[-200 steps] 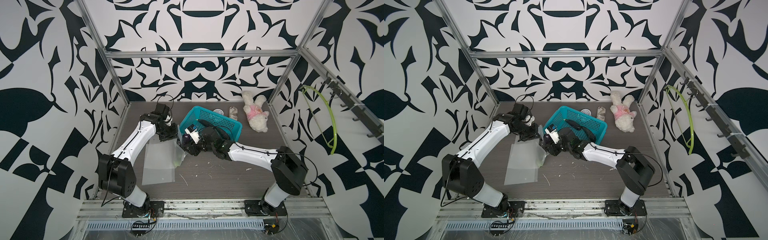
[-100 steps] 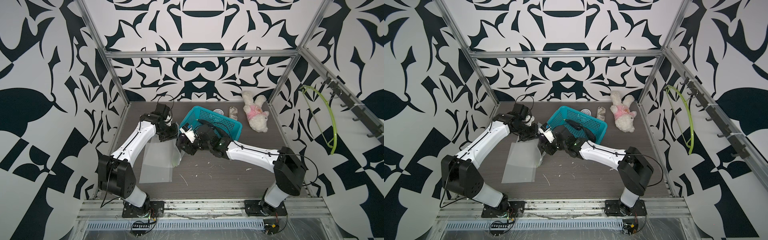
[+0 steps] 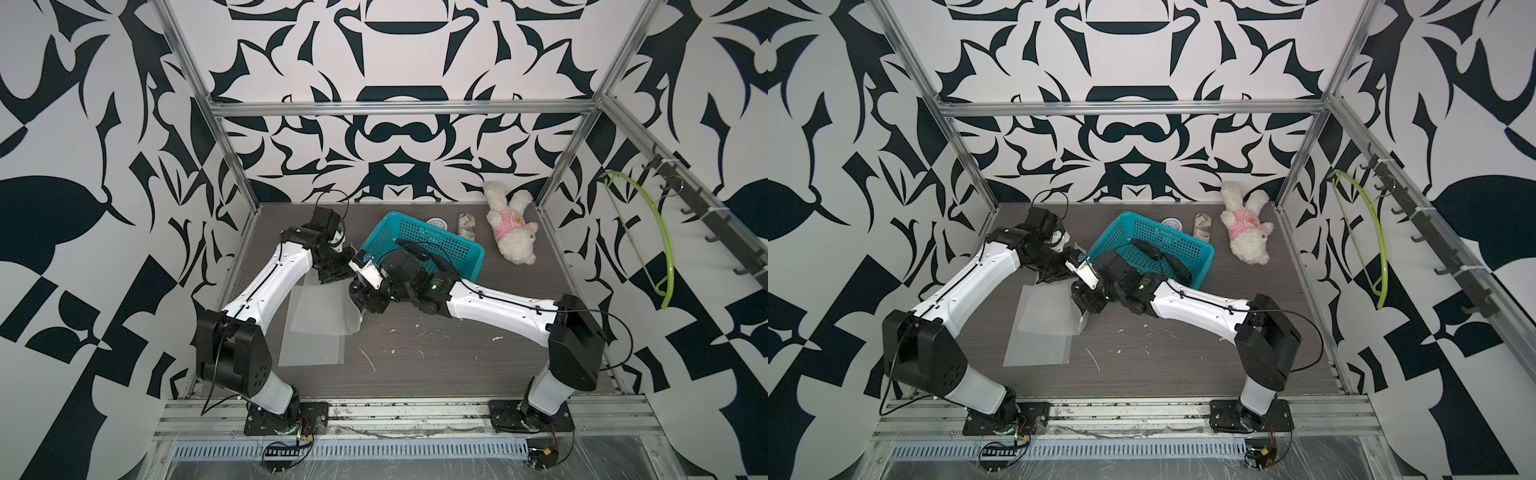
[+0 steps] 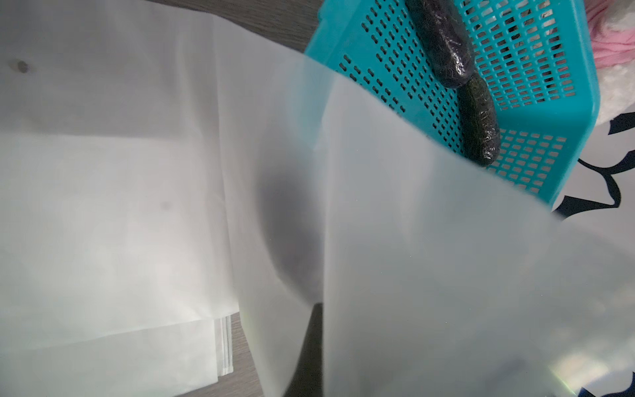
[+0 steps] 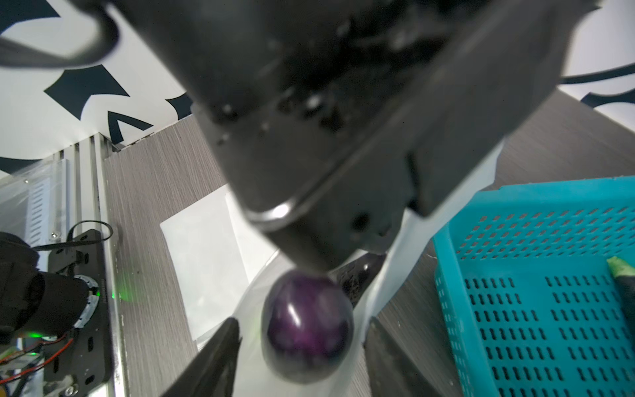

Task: Place the eggplant in a zip-top bag and seal the zipper
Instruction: Place the eggplant in the zipper food storage bag, then adjust the zipper food storage bag in the zipper food storage bag.

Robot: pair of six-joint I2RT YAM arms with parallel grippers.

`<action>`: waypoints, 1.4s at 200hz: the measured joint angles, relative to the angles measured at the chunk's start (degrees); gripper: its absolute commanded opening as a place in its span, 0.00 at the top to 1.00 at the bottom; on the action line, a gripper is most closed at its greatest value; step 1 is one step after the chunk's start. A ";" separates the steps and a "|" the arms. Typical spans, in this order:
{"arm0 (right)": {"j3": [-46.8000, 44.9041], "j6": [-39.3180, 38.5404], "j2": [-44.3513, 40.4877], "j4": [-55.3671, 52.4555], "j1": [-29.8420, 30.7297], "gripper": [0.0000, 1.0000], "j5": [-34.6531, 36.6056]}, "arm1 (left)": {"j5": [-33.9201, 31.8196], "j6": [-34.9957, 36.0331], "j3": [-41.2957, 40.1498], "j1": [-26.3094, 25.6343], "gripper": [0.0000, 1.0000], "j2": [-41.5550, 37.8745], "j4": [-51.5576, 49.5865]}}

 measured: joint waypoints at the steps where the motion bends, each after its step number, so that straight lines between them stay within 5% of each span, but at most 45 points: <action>1: 0.00 0.00 0.00 -0.11 0.00 0.35 0.04 | 0.00 0.00 0.00 0.00 1.00 0.00 0.00; 52: -2.03 -0.39 -2.03 -0.33 -0.92 0.30 -0.35 | 0.00 0.07 0.00 0.00 1.00 0.00 0.00; 107: -5.35 7.85 -6.73 4.00 -8.11 0.30 -6.36 | 0.11 0.09 0.00 -0.02 1.00 0.00 0.00; 180: -2.19 14.45 1.22 7.65 -9.27 0.33 -9.18 | 0.13 0.07 0.00 0.00 1.00 -0.79 0.00; 216: -0.02 16.48 5.22 7.76 -9.53 0.51 -9.35 | 0.11 0.07 0.00 0.00 1.00 -0.85 0.02; 238: 0.09 17.55 5.11 7.15 -9.53 0.79 -8.57 | -0.09 0.09 0.00 -0.02 1.00 -0.87 0.00; 280: 1.79 19.30 2.36 0.48 -9.53 0.99 -5.27 | -2.51 0.07 3.34 -0.15 1.00 -0.31 -4.68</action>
